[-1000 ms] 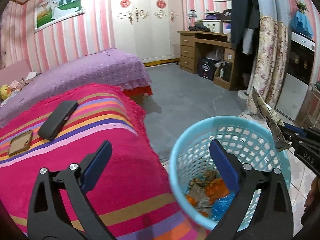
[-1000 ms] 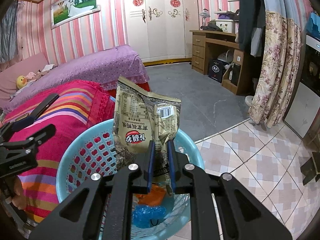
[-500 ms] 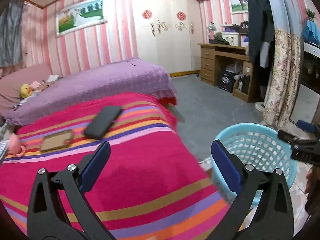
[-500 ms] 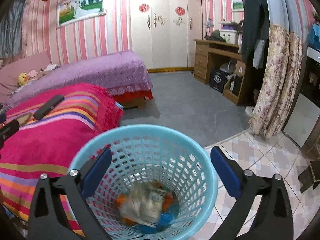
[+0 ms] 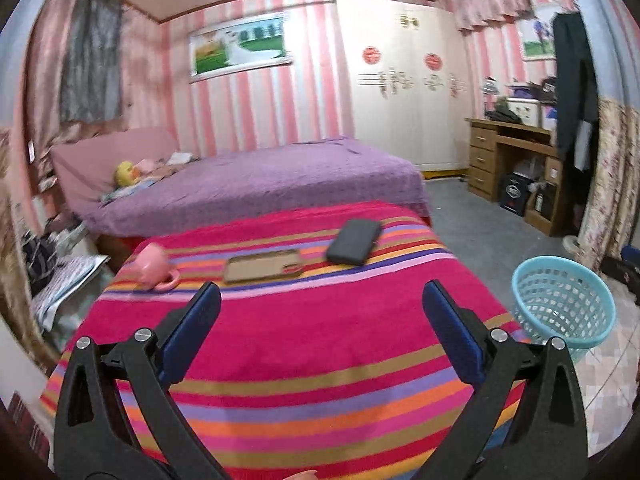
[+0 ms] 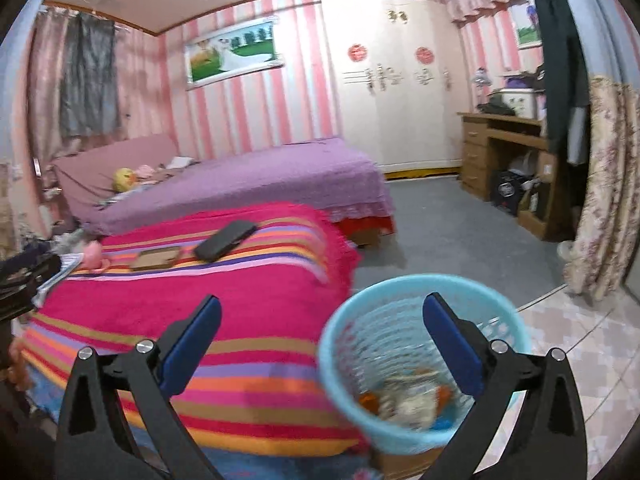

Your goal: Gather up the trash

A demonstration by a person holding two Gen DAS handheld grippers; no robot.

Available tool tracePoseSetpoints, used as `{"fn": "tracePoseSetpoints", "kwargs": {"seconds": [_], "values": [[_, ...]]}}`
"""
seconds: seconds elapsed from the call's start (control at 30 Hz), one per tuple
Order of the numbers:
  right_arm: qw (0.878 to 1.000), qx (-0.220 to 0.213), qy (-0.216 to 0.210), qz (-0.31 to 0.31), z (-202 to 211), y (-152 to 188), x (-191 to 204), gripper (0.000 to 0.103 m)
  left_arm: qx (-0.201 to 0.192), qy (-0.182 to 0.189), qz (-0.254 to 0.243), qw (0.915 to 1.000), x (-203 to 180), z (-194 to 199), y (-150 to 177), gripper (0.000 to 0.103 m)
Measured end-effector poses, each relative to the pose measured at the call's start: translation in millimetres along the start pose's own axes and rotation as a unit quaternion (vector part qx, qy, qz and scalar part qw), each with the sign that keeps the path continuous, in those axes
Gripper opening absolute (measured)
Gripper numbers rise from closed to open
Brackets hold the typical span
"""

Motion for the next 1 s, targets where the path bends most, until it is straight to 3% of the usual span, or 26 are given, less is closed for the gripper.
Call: {"fn": "tracePoseSetpoints", "kwargs": {"seconds": [0.23, 0.47, 1.0], "values": [[0.999, -0.010, 0.019, 0.044, 20.2, 12.8, 63.4, 0.098, 0.006, -0.028, 0.017, 0.9994, 38.0, 25.1, 35.5, 0.097], [0.997, -0.027, 0.016, 0.073, 29.8, 17.7, 105.7, 0.098, 0.024, -0.036, 0.049, 0.9979, 59.3, 23.2, 61.0, 0.097], [0.994, -0.045, 0.026, 0.094, 34.3, 19.1, 133.8, 0.098, -0.011, -0.033, 0.041, 0.9986, 52.4, 29.6, 61.1, 0.097]]}}
Point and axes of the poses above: each gripper's, at about its wrist camera, not at the fingertips, and z roughly against the way its jaws point, x to its left, y to its underside, the point moved 4 cm from there along -z, roughly the way its jaws point, and after that the axes turned 10 degrees about z, right-handed, at the moved point
